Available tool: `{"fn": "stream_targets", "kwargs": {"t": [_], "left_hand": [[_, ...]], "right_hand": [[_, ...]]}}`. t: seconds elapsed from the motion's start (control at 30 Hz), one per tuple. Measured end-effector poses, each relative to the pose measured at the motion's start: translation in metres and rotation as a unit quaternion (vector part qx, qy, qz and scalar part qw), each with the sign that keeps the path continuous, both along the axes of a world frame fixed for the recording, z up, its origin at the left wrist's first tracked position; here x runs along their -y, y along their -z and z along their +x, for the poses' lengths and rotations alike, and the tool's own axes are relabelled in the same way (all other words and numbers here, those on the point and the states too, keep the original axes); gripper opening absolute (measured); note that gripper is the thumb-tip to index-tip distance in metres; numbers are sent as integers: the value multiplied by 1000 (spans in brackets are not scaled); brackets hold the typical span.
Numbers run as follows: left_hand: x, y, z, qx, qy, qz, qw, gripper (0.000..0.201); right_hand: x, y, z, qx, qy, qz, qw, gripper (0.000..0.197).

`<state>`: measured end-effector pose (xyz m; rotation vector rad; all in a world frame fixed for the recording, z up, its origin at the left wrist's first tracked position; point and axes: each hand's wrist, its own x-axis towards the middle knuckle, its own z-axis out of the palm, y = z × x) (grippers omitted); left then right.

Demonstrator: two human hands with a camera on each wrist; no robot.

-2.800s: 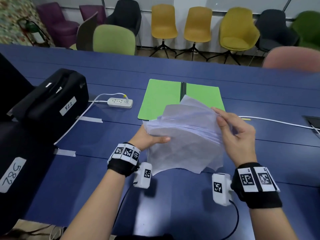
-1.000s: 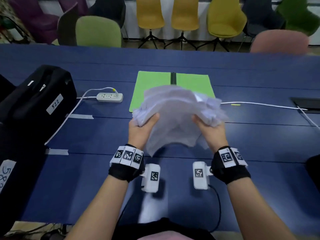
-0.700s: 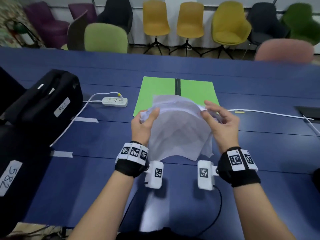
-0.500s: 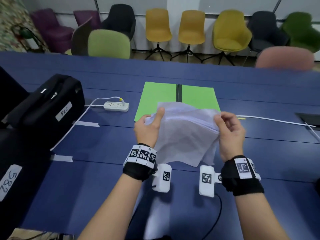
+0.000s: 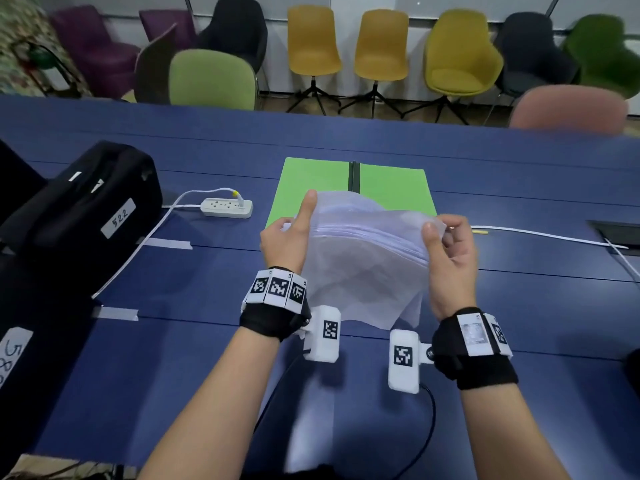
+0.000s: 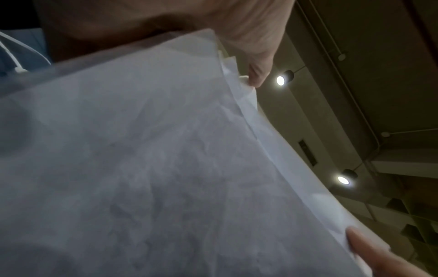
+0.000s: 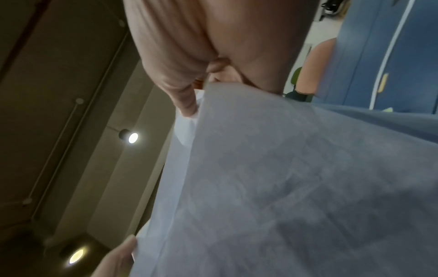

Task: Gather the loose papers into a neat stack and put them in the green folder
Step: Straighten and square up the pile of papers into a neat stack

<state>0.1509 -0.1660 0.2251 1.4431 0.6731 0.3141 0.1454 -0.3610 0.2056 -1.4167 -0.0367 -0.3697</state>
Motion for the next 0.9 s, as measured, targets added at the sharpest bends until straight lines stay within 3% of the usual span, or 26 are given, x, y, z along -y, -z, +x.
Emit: {"fn": "stream_targets", "kwargs": {"t": [0.07, 0.23, 0.3, 0.37, 0.47, 0.6, 0.77, 0.9], "left_hand": [[-1, 2, 2, 0, 1, -1, 1000, 73], [0, -2, 3, -6, -14, -7, 1000, 76], [0, -2, 5, -10, -13, -7, 1000, 76], [-1, -2, 7, -15, -13, -11, 1000, 72], [-5, 1, 9, 8, -2, -45, 999, 51], [-7, 4, 8, 77, 38, -8, 996, 17], [-11, 14, 7, 133, 54, 54, 988, 16], [-2, 22, 19, 145, -54, 103, 983, 51]], "right_hand": [[2, 1, -2, 2, 2, 8, 1000, 13], [-10, -4, -13, 23, -10, -116, 993, 17], [-12, -3, -11, 17, 11, -138, 990, 22], [-13, -4, -7, 23, 66, -117, 991, 16], [-10, -6, -7, 52, 113, -95, 988, 17], [-9, -2, -8, 26, 70, -140, 987, 14], [-2, 4, -5, -16, -12, -174, 984, 76], [-6, 10, 0, 28, -97, -281, 954, 110]]}}
